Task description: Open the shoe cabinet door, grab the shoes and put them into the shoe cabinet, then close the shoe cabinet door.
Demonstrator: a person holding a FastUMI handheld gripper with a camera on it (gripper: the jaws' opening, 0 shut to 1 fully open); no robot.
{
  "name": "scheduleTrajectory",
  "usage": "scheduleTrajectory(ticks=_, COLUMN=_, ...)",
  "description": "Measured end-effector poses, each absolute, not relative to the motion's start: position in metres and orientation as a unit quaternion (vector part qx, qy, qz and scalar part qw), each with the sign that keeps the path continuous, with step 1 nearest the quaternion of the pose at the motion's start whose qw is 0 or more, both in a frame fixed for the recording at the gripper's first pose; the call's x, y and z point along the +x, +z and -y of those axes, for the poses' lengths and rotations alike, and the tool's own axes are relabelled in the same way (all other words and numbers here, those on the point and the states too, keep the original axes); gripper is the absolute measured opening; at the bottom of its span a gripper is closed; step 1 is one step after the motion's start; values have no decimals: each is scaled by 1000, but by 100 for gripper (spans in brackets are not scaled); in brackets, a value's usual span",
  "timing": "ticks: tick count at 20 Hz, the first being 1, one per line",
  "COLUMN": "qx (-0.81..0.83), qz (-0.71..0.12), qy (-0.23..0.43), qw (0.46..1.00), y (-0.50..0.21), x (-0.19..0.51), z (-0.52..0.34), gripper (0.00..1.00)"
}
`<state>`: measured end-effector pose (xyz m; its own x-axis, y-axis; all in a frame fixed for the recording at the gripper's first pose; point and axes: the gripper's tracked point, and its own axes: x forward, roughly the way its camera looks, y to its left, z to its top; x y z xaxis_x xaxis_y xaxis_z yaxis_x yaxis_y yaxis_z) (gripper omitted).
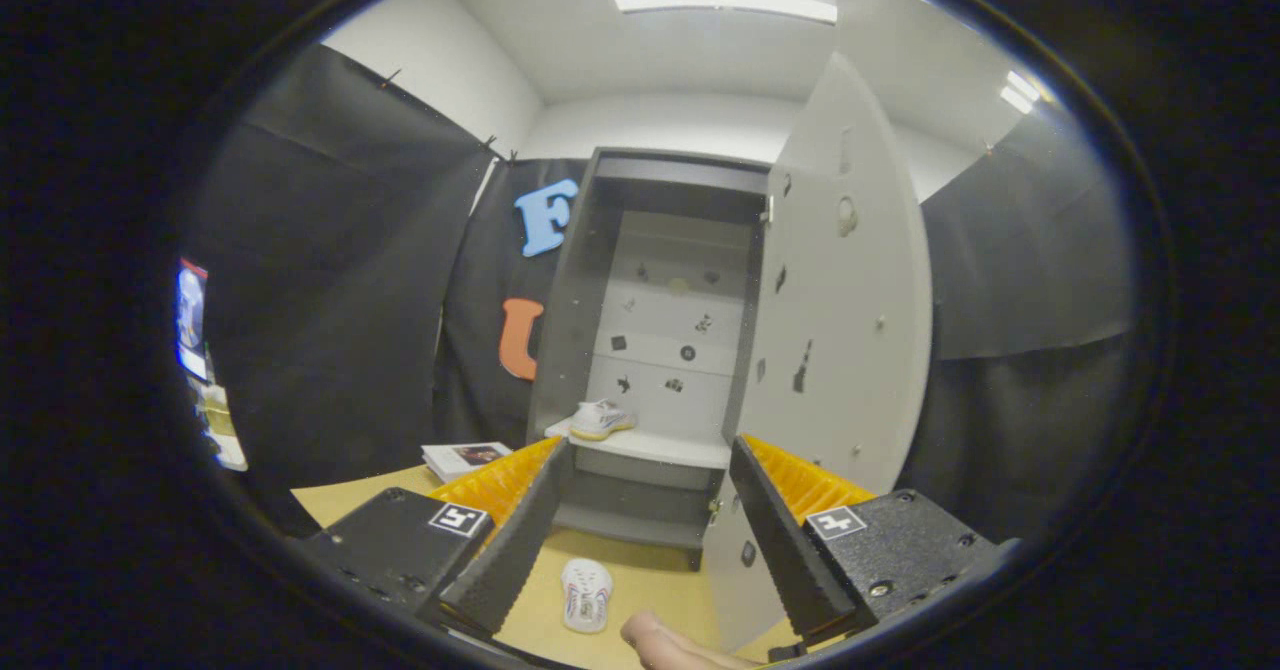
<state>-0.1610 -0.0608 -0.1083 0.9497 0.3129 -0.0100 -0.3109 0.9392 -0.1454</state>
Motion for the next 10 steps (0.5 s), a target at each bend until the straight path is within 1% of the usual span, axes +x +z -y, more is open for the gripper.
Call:
scheduleTrajectory(ticks=3, qx=-63, qz=-36, qy=179, qw=981, y=-153, x=-137, z=24, gripper=100)
scheduleTrajectory(ticks=7, qx=-31, qz=-88, qy=178, qw=980, y=-206, x=-107, z=9, gripper=100)
scheduleTrajectory(ticks=10, qx=-21, qz=-143, qy=165, qw=976, y=-263, x=-81, z=2, gripper=100)
